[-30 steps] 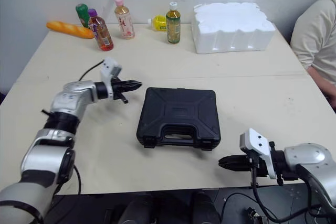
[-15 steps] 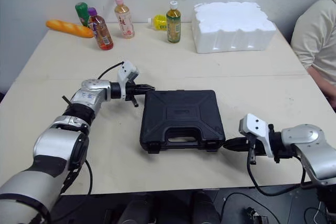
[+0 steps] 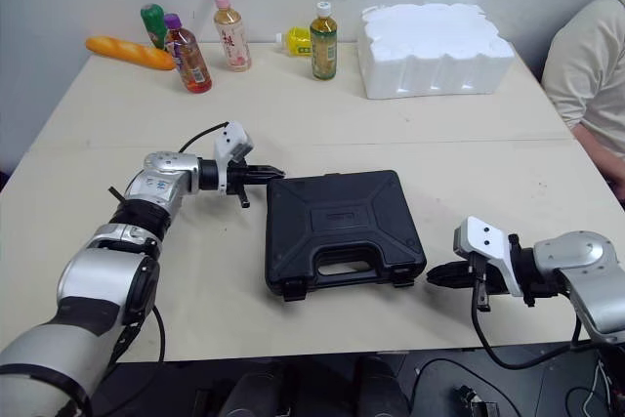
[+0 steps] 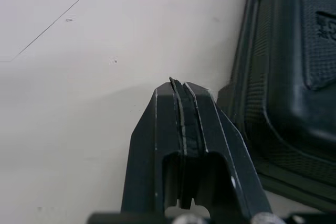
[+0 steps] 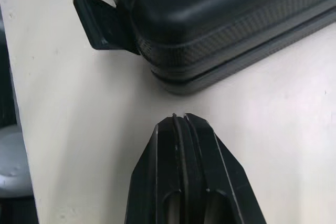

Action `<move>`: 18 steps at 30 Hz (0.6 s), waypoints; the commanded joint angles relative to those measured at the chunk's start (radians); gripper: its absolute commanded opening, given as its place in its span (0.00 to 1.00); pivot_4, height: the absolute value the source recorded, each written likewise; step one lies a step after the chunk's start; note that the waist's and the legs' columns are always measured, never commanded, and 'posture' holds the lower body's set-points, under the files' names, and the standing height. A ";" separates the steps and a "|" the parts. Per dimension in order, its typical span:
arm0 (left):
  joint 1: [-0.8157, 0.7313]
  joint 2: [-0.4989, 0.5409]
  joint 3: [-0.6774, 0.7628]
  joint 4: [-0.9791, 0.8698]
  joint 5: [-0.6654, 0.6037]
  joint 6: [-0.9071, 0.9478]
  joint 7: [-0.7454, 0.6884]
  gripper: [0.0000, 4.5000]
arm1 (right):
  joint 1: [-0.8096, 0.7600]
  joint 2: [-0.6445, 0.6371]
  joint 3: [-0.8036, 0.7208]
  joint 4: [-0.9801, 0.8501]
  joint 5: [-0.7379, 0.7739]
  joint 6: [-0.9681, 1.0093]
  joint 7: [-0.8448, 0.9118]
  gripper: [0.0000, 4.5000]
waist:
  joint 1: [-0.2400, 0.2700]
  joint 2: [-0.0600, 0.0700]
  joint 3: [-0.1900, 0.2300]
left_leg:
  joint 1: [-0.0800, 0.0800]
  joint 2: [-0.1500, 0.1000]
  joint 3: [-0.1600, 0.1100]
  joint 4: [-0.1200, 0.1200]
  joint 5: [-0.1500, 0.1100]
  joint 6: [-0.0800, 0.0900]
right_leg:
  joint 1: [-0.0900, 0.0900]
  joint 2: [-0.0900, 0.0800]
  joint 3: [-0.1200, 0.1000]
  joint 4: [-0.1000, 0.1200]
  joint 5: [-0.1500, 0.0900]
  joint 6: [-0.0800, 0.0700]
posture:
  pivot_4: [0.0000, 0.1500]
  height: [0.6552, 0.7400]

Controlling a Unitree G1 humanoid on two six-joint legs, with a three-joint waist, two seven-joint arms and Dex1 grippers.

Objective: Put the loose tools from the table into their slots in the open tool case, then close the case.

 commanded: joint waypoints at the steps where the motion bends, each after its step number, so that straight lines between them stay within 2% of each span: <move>1: -0.028 -0.022 -0.006 -0.003 0.020 -0.015 0.011 0.01 | -0.046 0.016 0.008 -0.009 0.007 0.006 0.010 0.00 | 0.000 0.000 0.000 | 0.000 0.000 0.000 0.000 0.000 0.000 | 0.000 0.000 0.000 0.000 0.000 0.000 | 1.00 0.98; 6: -0.036 -0.038 -0.002 0.006 0.028 -0.030 0.040 0.01 | -0.020 -0.062 0.039 -0.081 0.035 0.080 0.115 0.00 | 0.000 0.000 0.000 | -0.001 0.000 0.000 0.000 0.000 0.000 | -0.001 0.000 0.000 0.000 0.000 0.000 | 1.00 0.98; 10: -0.042 -0.045 -0.005 0.009 0.030 -0.038 0.031 0.01 | -0.016 -0.055 0.019 -0.083 0.057 0.081 0.119 0.00 | 0.000 0.000 0.000 | -0.002 0.000 0.001 0.001 0.000 0.000 | -0.003 0.000 0.000 0.001 0.000 0.000 | 1.00 0.98; 13: -0.028 -0.045 -0.009 -0.011 0.023 -0.055 -0.026 0.01 | -0.067 -0.002 0.024 -0.053 0.031 0.052 0.057 0.00 | -0.001 0.000 0.000 | -0.001 0.000 0.001 0.001 0.000 0.000 | -0.003 0.000 0.000 0.001 0.000 0.000 | 1.00 0.98; 18: 0.047 -0.017 -0.034 -0.116 -0.002 -0.026 -0.230 0.01 | -0.135 0.049 0.072 0.003 -0.033 -0.007 0.041 0.00 | -0.002 0.000 0.000 | -0.006 0.000 0.007 0.001 0.000 -0.001 | -0.012 -0.001 0.000 0.005 0.000 0.000 | 1.00 0.98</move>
